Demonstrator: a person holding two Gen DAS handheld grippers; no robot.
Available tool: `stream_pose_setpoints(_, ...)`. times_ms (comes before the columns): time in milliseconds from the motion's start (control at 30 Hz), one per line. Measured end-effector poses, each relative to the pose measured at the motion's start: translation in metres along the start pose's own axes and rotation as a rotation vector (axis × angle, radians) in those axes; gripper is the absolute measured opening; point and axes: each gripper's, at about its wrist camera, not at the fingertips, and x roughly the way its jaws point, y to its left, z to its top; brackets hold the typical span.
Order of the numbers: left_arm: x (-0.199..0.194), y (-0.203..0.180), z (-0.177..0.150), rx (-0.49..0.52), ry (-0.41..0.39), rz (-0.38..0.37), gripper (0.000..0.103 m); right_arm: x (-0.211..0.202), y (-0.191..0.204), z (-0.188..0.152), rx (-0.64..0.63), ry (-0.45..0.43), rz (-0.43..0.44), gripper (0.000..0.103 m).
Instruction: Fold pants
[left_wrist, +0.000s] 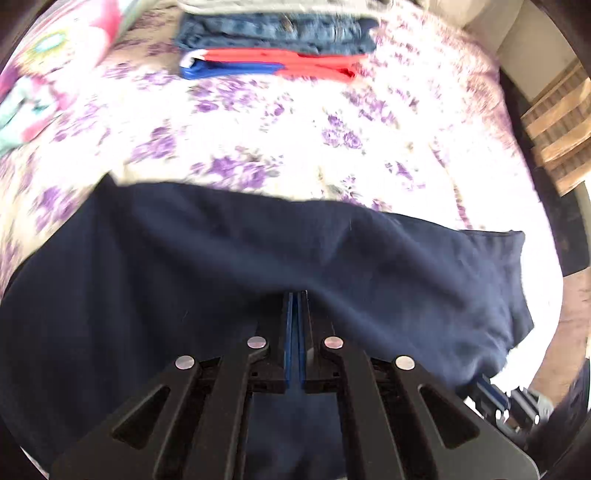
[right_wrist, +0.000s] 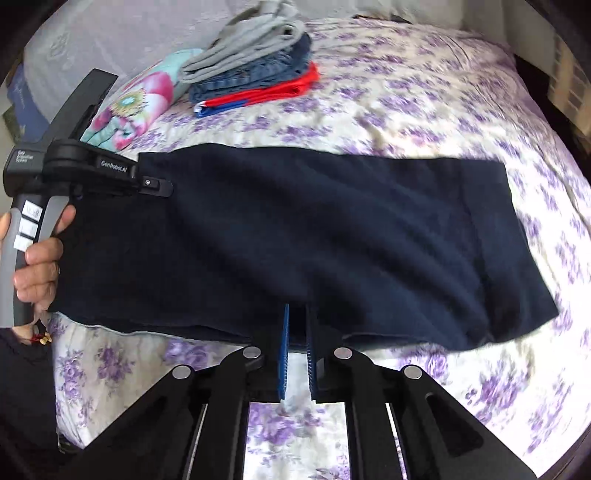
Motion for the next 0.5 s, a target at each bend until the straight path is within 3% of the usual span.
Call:
stream_pose_setpoints(133,0.015,-0.006,0.018,-0.022,0.010,0.036,0.001,-0.016,-0.016,-0.004,0.073,-0.034,0.092,0.006)
stream_pose_setpoints(200,0.008,-0.009,0.012,-0.014,0.008,0.034,0.001,-0.042,-0.042,-0.006,0.191,-0.085,0.179,0.028)
stream_pose_setpoints(233,0.002,-0.014,0.003,0.008,0.005,0.020,0.001,-0.057,-0.059,-0.009,0.263,-0.136,0.184,0.061)
stream_pose_setpoints(267,-0.004,-0.017,-0.011,0.025,-0.001,0.010,0.001,-0.069,-0.076,-0.014,0.322,-0.185,0.170,0.078)
stream_pose_setpoints(333,-0.015,-0.031,-0.040,0.056,-0.018,-0.008,0.002,-0.082,-0.111,-0.023,0.448,-0.211,0.143,0.078)
stream_pose_setpoints(433,-0.012,-0.048,-0.082,0.080,0.004,-0.067,0.006,-0.074,-0.153,-0.039,0.644,-0.192,0.197,0.078)
stream_pose_setpoints(500,-0.008,-0.054,-0.110,0.105,0.003,-0.055,0.007,-0.059,-0.170,-0.045,0.718,-0.166,0.232,0.078)
